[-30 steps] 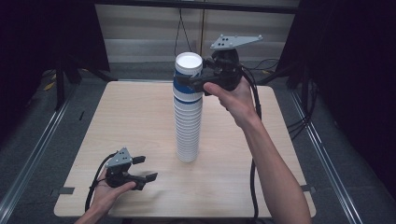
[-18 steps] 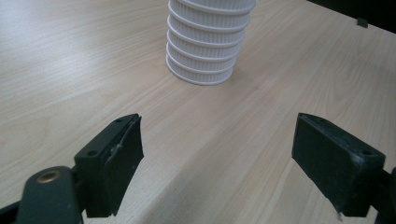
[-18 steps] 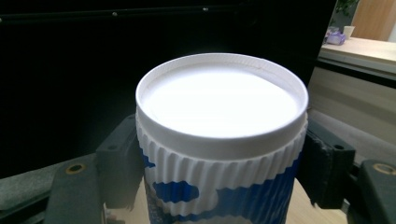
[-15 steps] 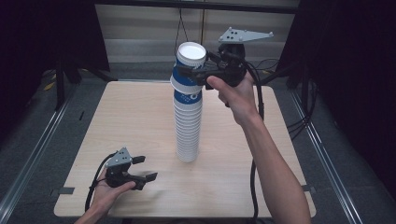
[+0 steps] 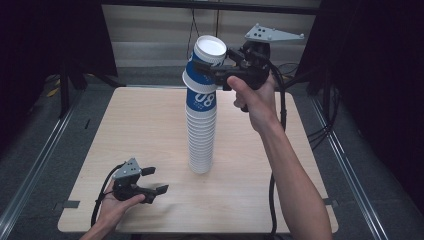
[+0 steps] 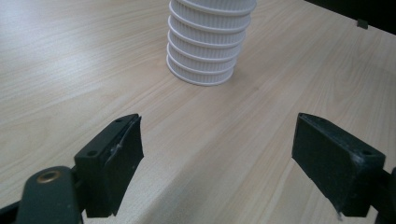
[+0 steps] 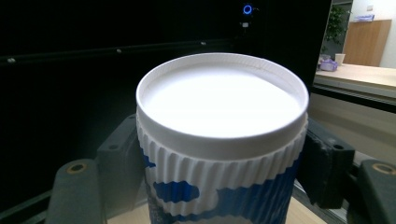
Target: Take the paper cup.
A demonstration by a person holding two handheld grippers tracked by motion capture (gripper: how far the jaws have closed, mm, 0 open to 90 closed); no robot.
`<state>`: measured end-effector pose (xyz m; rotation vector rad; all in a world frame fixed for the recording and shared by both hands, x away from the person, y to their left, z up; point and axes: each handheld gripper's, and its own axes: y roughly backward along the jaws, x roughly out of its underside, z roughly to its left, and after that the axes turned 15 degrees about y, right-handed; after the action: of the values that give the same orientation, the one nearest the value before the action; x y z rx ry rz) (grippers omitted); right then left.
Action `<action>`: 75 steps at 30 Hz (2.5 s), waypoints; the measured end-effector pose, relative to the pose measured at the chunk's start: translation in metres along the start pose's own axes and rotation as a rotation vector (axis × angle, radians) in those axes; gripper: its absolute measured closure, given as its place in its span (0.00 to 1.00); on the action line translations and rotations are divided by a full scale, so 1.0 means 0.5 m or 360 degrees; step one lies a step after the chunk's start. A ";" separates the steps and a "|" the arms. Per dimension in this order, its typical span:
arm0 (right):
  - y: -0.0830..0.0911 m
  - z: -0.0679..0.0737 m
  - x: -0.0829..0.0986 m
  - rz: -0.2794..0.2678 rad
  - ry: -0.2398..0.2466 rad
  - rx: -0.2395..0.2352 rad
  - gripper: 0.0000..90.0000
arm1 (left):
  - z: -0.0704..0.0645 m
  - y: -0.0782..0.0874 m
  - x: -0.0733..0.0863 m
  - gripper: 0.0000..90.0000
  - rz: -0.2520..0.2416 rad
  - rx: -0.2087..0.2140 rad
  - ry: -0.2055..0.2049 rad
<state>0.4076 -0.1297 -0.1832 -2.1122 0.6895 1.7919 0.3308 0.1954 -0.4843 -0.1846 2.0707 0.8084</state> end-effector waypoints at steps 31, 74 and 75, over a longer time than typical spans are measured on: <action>0.121 -0.034 0.013 -0.0072 -0.0060 0.0176 0.30 | -0.017 -0.002 -0.003 0.18 0.0001 0.0045 -0.0008; 0.159 0.075 0.339 0.0275 -0.0193 0.0021 0.30 | -0.062 -0.040 -0.079 0.21 -0.0131 0.0202 0.0024; 0.159 0.078 0.340 0.0275 -0.0208 0.0020 0.30 | -0.065 -0.044 -0.082 0.21 -0.0124 0.0208 0.0014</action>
<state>0.3522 -0.2062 -0.3502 -1.9583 0.8690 1.9892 0.3421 0.1518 -0.4497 -0.1959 2.1030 0.6243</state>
